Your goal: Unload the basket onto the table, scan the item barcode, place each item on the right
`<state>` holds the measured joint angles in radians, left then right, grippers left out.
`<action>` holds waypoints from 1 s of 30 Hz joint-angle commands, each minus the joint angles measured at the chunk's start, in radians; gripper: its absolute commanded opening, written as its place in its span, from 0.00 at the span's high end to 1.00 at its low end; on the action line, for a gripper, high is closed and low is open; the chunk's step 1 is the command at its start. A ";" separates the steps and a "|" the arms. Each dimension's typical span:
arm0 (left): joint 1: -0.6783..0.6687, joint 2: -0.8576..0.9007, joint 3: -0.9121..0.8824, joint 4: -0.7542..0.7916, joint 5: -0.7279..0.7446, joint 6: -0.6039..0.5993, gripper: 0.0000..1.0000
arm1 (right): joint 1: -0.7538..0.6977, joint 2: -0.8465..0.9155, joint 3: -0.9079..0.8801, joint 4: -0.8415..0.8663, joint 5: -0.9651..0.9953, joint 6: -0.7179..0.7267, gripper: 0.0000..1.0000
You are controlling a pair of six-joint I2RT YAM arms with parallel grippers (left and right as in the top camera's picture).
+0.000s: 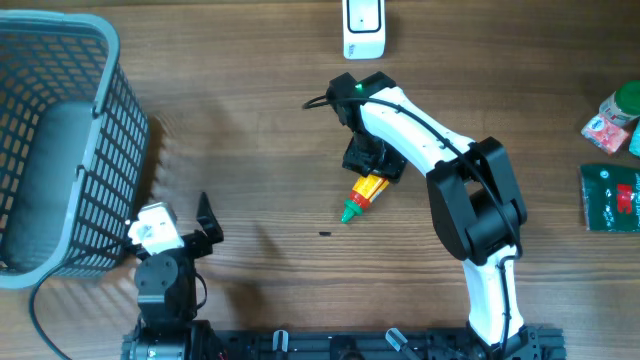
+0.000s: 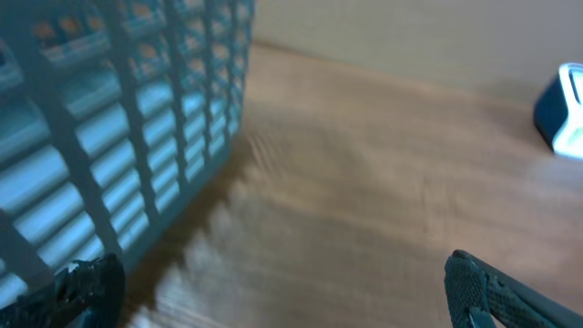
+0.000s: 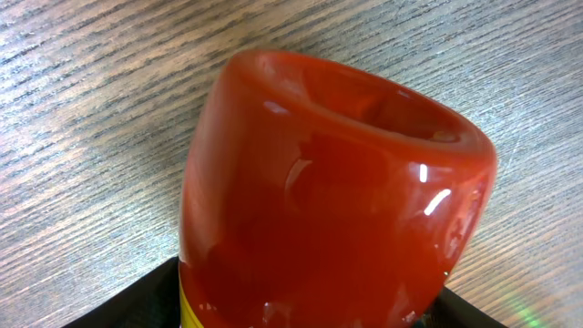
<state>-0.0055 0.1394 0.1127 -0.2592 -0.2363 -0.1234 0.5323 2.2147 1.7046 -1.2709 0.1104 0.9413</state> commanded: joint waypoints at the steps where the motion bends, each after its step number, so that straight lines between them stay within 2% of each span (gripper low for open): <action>1: -0.003 0.002 -0.006 0.072 0.021 -0.047 0.00 | -0.004 0.020 0.021 0.004 0.026 0.005 0.29; 6: -0.004 0.002 -0.011 0.091 0.031 -0.025 0.00 | -0.004 0.020 0.021 0.004 0.026 0.005 0.29; 10: -0.004 0.002 -0.025 0.093 0.114 0.138 0.00 | -0.004 0.020 0.021 0.006 0.026 0.013 0.29; 13: -0.004 0.002 -0.029 0.106 0.288 0.251 0.00 | -0.004 0.020 0.021 0.021 0.026 0.031 0.30; 17: -0.004 0.002 -0.029 0.152 0.410 0.277 0.00 | -0.004 0.020 -0.013 0.040 0.026 0.038 0.31; 22: -0.004 0.002 -0.029 0.143 0.457 0.277 0.00 | -0.004 0.020 -0.179 0.134 0.026 0.105 0.34; 24: -0.004 0.002 -0.029 0.140 0.457 0.278 0.00 | -0.010 0.020 -0.252 0.184 0.027 0.105 0.37; 30: -0.004 0.002 -0.029 0.105 0.457 0.277 0.00 | -0.056 0.020 -0.269 0.191 0.025 0.013 0.59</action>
<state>-0.0055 0.1402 0.0921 -0.1307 0.1936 0.1345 0.5156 2.1361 1.5032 -1.0725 0.1131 1.0126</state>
